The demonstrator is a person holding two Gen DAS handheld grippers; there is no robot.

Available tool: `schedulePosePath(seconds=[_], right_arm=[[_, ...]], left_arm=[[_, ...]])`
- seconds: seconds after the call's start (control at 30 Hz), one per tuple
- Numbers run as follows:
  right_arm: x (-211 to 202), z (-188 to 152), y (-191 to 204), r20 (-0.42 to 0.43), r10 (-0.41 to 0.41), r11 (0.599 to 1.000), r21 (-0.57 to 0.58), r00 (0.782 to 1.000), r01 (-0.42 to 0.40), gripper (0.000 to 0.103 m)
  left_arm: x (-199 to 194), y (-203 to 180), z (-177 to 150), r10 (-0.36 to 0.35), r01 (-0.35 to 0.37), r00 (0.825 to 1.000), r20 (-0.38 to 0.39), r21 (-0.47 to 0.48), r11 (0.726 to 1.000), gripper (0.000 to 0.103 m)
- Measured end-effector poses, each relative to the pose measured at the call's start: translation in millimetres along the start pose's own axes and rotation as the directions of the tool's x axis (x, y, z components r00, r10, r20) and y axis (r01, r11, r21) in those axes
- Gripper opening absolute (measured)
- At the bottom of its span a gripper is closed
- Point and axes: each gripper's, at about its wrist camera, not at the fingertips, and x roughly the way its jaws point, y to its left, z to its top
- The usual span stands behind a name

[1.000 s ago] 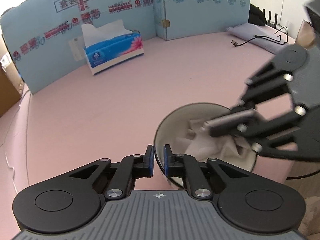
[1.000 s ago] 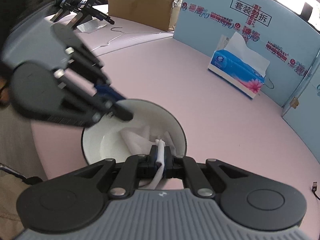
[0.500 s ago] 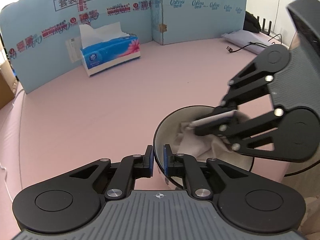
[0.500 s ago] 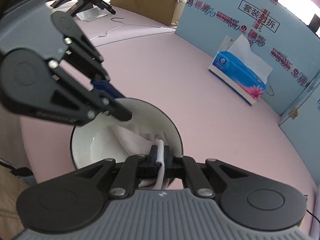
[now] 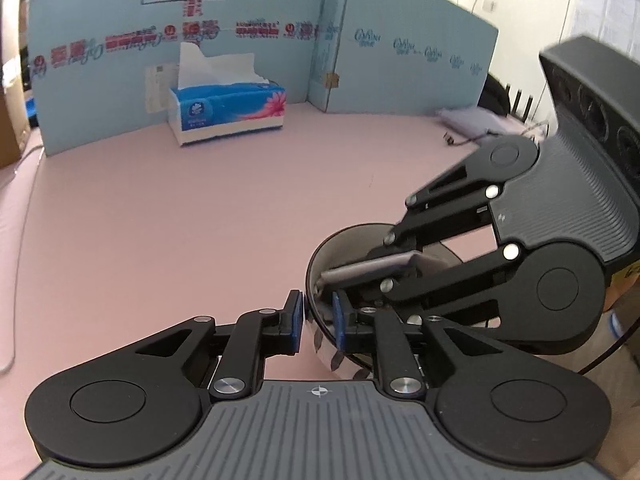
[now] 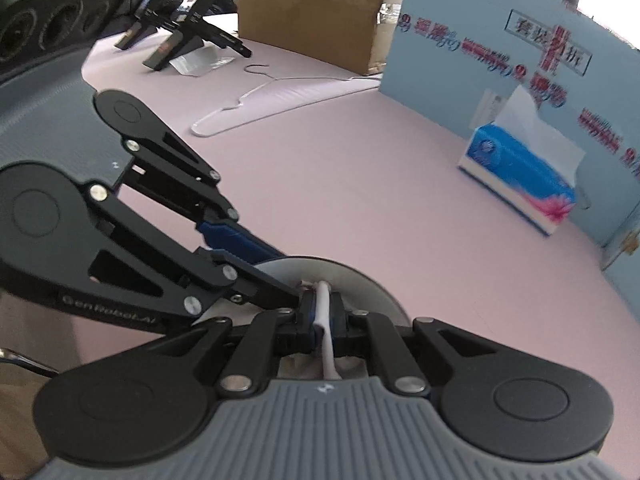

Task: Clean bowl
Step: 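Rub the cloth over the bowl bottom with the right gripper while the left gripper steadies the rim, then lift the cloth out of the bowl with the right gripper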

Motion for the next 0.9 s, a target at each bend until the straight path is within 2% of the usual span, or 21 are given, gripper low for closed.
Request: schedulePosePath(seconds=[0.07, 0.13, 0.27, 0.33, 0.47, 0.53, 0.6, 0.67, 0.77, 0.87, 0.9], right_arm=[[-5.3, 0.1, -1.2, 0.004, 0.014, 1.0, 0.012, 1.0, -0.014, 0.006], [-8.6, -0.3, -1.6, 0.005, 0.008, 1.0, 0.017, 1.0, -0.009, 0.006], [-10.9, -5.1, -7.4, -0.02, -0.026, 0.999, 0.044, 0.999, 0.027, 0.006], [-9.2, -7.9, -9.2, -0.034, -0.043, 0.997, 0.057, 0.999, 0.045, 0.007], [-7.4, -12.5, -12.2, -0.072, -0.061, 0.994, 0.086, 0.996, 0.067, 0.014], [-6.8, -13.2, -11.9, -0.09, -0.065, 0.993, 0.089, 0.994, 0.073, 0.019], [-6.5, -13.0, -10.9, -0.1, -0.063, 0.994, 0.087, 0.993, 0.072, 0.026], [-5.1, -11.3, -7.8, -0.115, -0.061, 0.995, 0.077, 0.991, 0.07, 0.03], [-0.7, -9.7, -4.6, -0.133, -0.065, 0.995, 0.068, 0.989, 0.074, 0.028], [1.8, -9.1, -6.8, -0.141, -0.016, 0.994, 0.101, 0.99, 0.031, 0.01], [1.9, -9.2, -5.5, -0.139, -0.021, 0.994, 0.099, 0.99, 0.035, 0.01]], left_arm=[[-6.8, 6.0, -2.3, -0.001, 0.002, 0.999, 0.034, -0.025, 1.0, 0.03], [-13.5, 12.9, -5.2, 0.008, -0.004, 0.998, 0.061, -0.056, 0.998, 0.042], [-17.1, 21.3, -8.9, 0.008, 0.001, 0.996, 0.093, -0.098, 0.995, 0.048], [-17.0, 23.5, -10.6, 0.012, -0.001, 0.994, 0.105, -0.112, 0.994, 0.055], [-16.7, 25.7, -13.9, 0.007, 0.009, 0.993, 0.119, -0.132, 0.991, 0.057], [-17.0, 25.5, -14.8, 0.006, 0.01, 0.992, 0.123, -0.134, 0.991, 0.062], [-16.9, 24.8, -15.7, 0.004, 0.013, 0.992, 0.126, -0.135, 0.991, 0.062], [-17.1, 23.9, -16.8, -0.002, 0.019, 0.991, 0.131, -0.133, 0.991, 0.062], [-19.5, 23.5, -19.2, 0.002, 0.016, 0.99, 0.139, -0.133, 0.991, 0.063], [-24.1, 25.9, -22.0, -0.002, 0.024, 0.989, 0.151, -0.143, 0.99, 0.065], [-26.1, 26.4, -22.7, -0.001, 0.024, 0.988, 0.156, -0.143, 0.989, 0.066]])
